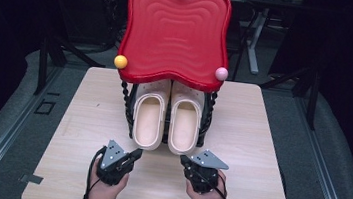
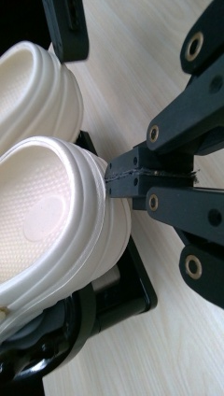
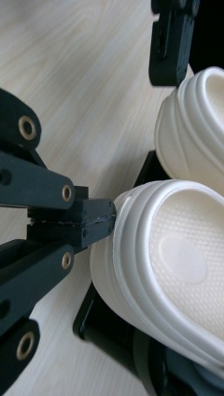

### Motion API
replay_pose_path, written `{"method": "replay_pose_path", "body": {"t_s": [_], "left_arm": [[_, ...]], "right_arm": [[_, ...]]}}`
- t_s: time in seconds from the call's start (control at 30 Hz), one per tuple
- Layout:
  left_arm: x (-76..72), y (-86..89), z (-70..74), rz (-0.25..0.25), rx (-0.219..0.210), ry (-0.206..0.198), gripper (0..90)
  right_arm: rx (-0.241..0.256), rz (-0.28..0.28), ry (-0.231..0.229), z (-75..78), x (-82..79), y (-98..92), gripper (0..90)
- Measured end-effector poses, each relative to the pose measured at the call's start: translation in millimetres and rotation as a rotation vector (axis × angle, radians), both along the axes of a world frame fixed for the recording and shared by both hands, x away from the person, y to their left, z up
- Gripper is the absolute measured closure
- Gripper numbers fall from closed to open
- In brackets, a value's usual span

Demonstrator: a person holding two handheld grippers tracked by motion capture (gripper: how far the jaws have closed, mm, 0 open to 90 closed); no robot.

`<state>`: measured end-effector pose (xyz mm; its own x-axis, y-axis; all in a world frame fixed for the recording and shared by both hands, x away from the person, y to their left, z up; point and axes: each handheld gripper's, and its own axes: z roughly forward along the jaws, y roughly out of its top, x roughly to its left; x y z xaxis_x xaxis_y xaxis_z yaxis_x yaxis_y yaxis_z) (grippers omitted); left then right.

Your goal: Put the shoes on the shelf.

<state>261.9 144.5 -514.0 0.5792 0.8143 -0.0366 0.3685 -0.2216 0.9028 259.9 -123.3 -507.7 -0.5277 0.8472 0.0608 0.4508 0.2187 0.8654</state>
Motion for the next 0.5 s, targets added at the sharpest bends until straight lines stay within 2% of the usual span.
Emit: {"method": "replay_pose_path", "body": {"t_s": [0.23,0.4,0.5], "left_arm": [[8.5,5.9,4.5,0.028,-0.008,-0.011,90.0],[17.2,9.0,8.7,0.043,-0.005,-0.004,90.0],[21.8,7.6,10.8,0.048,-0.015,-0.013,90.0]], "right_arm": [[-0.016,-0.024,0.0,6.0,7.3,-7.9,90.0],[-0.021,-0.029,-0.01,11.0,13.8,-7.3,90.0],[-0.025,-0.03,-0.013,13.6,18.3,-6.5,90.0]]}}
